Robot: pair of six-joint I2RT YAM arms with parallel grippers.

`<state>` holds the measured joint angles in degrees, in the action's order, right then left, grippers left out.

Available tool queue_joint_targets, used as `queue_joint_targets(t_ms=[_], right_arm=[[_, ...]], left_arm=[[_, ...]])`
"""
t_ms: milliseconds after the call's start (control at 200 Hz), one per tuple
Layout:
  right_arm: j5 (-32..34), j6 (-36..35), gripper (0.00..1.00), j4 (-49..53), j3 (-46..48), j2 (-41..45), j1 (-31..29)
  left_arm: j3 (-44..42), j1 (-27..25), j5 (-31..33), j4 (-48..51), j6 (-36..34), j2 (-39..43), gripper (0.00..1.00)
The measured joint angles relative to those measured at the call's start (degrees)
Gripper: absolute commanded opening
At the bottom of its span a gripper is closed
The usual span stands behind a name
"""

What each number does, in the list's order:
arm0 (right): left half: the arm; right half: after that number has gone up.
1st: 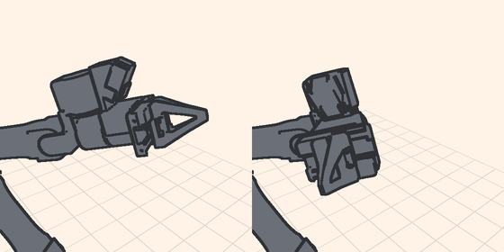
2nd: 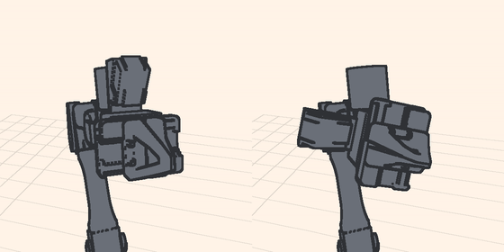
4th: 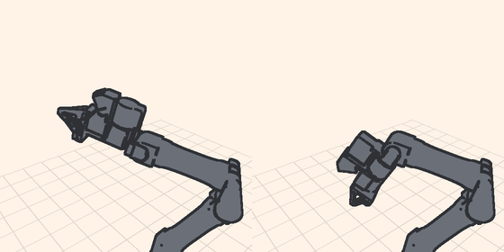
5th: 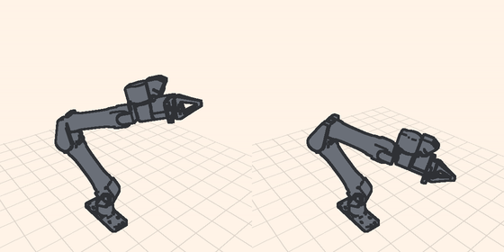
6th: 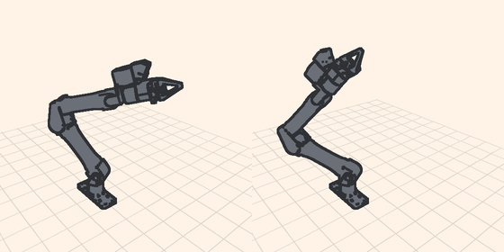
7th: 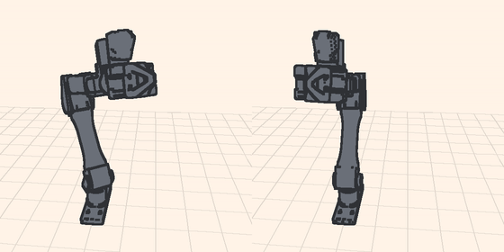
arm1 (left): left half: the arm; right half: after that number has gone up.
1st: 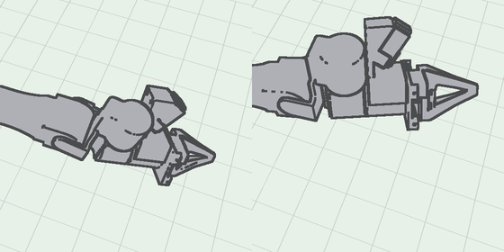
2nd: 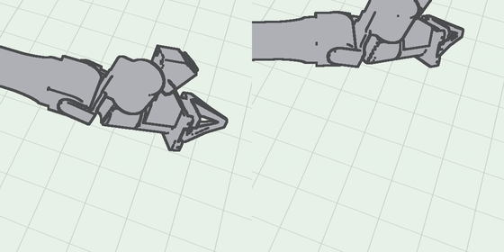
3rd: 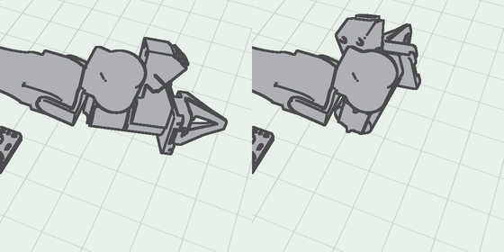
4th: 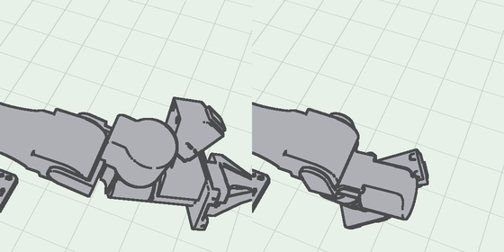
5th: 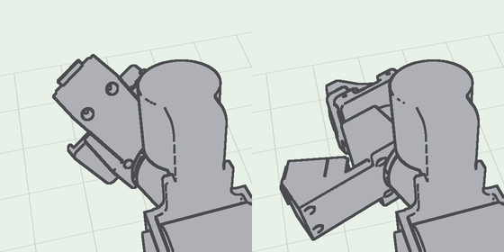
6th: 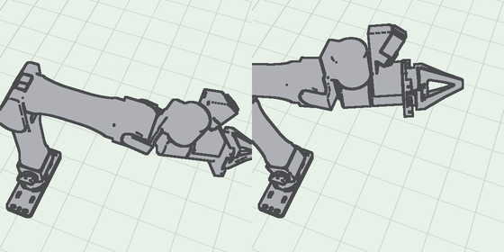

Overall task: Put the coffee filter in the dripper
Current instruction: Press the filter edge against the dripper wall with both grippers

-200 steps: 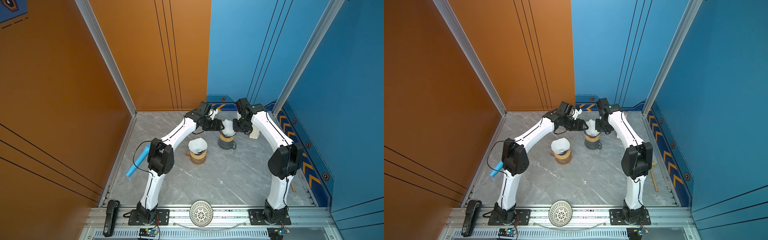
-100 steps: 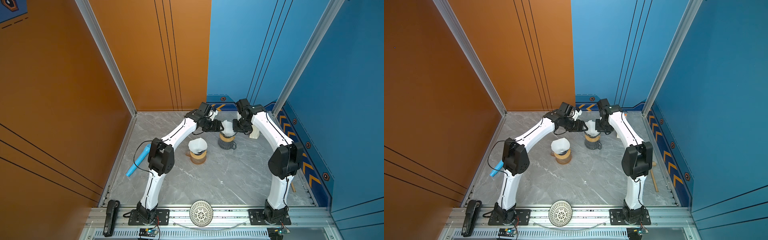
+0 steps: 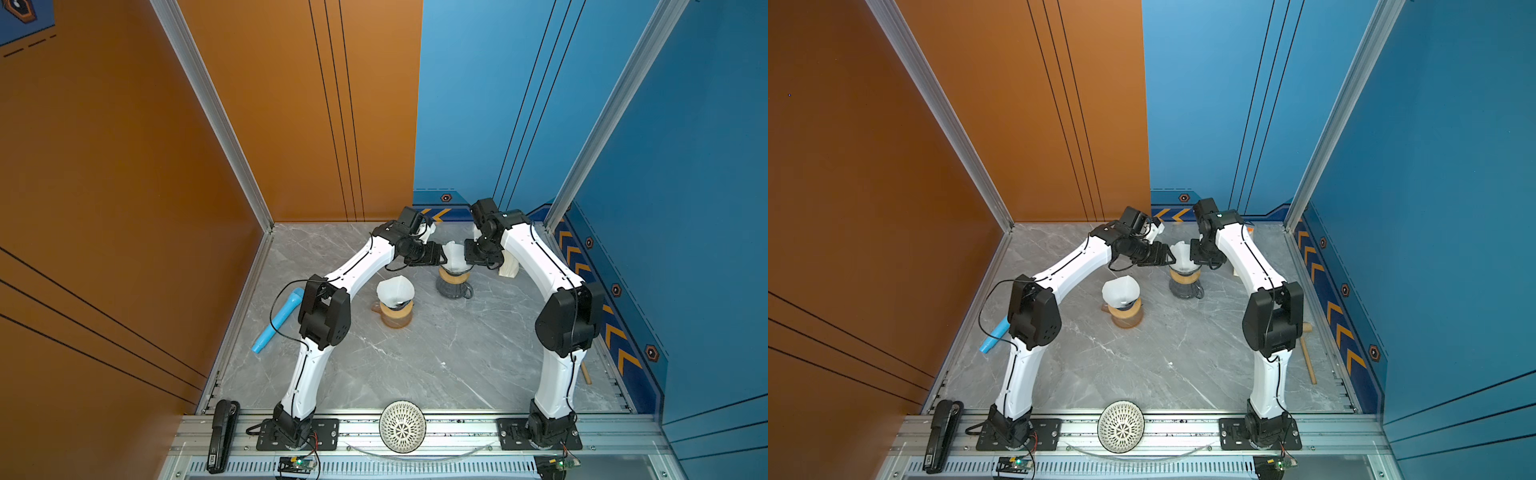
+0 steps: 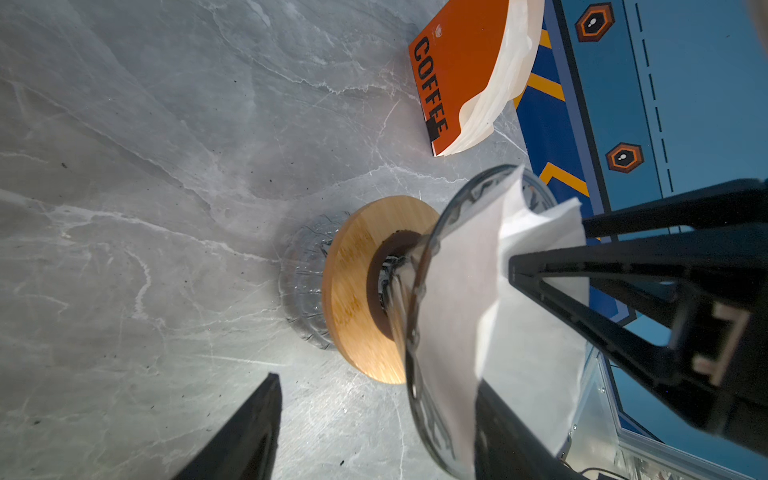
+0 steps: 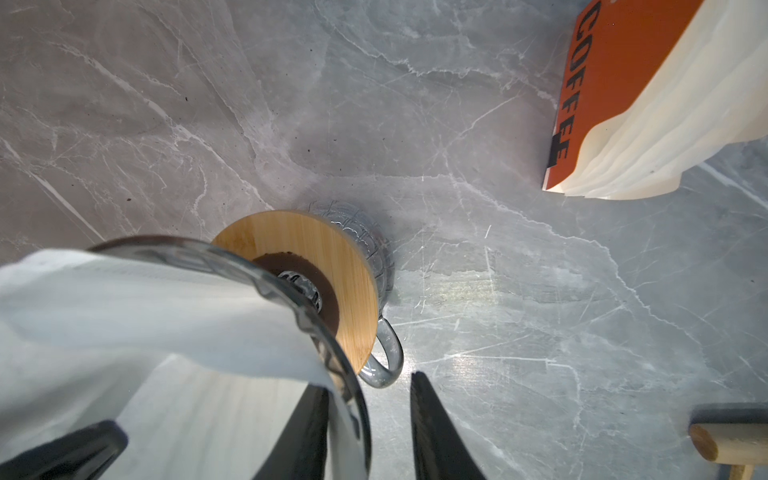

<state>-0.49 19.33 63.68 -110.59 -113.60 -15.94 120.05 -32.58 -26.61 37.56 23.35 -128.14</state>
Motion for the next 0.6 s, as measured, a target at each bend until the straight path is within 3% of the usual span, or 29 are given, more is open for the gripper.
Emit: queue_joint_targets(t_ms=[601], right_arm=[[-1.49,0.0,0.31,-0.31,0.0,-1.05,0.0]], left_arm=[[0.96,0.33,0.04,0.11,0.0,-0.07,0.7]])
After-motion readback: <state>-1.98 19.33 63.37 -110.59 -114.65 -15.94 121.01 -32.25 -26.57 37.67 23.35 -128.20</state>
